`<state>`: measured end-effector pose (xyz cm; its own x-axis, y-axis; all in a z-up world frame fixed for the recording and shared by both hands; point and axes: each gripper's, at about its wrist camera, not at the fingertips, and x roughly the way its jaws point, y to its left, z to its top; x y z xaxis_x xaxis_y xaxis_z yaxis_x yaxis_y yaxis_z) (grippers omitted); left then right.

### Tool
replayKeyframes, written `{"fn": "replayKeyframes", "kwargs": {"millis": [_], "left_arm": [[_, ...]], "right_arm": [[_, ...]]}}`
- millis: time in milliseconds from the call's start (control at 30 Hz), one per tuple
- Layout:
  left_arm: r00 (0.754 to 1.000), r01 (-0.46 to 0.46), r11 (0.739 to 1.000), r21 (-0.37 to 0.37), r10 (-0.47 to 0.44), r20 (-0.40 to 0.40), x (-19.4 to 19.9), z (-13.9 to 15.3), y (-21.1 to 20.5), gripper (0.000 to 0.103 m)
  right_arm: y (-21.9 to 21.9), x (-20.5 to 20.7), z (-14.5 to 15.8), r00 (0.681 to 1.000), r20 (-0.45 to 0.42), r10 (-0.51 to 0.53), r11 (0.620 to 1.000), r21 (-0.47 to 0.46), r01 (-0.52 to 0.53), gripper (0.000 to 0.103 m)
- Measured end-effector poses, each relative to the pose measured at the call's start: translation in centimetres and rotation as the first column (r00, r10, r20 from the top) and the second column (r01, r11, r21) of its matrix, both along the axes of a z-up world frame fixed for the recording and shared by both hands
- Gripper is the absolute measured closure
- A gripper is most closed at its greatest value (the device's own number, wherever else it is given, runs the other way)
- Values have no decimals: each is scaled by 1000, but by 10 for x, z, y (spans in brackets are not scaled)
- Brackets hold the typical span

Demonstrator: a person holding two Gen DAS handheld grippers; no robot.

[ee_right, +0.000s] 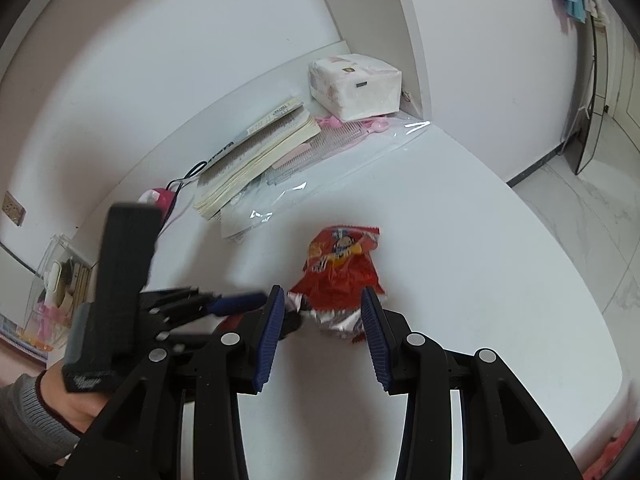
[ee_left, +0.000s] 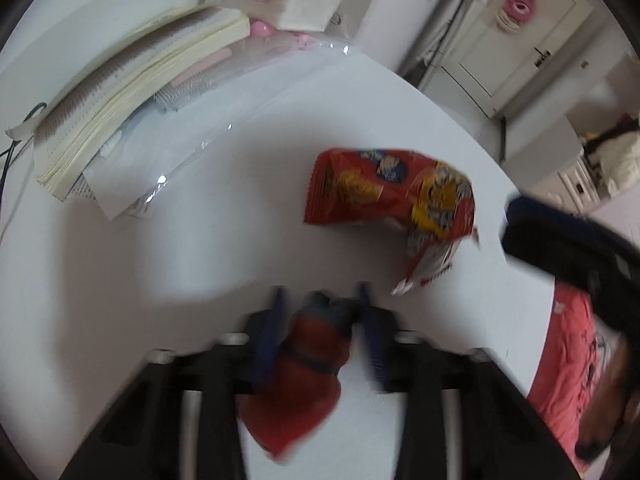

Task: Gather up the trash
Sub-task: 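Close the left gripper on the red bottle while the right gripper grasps the red snack wrapper, then lift the red bottle and snack wrapper and carry both over the orange bin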

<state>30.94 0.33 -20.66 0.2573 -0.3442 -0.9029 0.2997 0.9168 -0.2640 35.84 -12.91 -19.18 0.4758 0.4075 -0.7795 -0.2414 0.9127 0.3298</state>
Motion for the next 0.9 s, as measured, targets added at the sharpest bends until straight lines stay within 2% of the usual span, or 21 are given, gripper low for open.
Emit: {"fn": "replayKeyframes", "kwargs": {"millis": [133,233,333,467,667,900], "left_arm": [[1000,31,1000,-2,-31,-2,-10,2,18,72],[999,40,999,-23,-40,-3,-18,4,32,72],[999,42,999,-33,-42,-5,-21,6,41,72],[999,41,998,-53,-42,-11,-28,11,53,72],[997,77,995,-63,-79,-17,-43,20,55,72],[990,142,987,-80,-143,-17,-73,31,31,72]], "right_arm": [[6,15,-9,1000,-11,4,1000,-28,-5,54],[12,22,-23,999,-40,16,999,-44,-17,54],[13,18,-30,999,-48,10,999,-39,-11,74],[9,4,-26,1000,-29,-5,1000,-18,4,83],[-12,-38,-10,998,-36,-52,995,83,55,84],[-40,-120,-1,992,-85,-98,982,155,110,84]]}}
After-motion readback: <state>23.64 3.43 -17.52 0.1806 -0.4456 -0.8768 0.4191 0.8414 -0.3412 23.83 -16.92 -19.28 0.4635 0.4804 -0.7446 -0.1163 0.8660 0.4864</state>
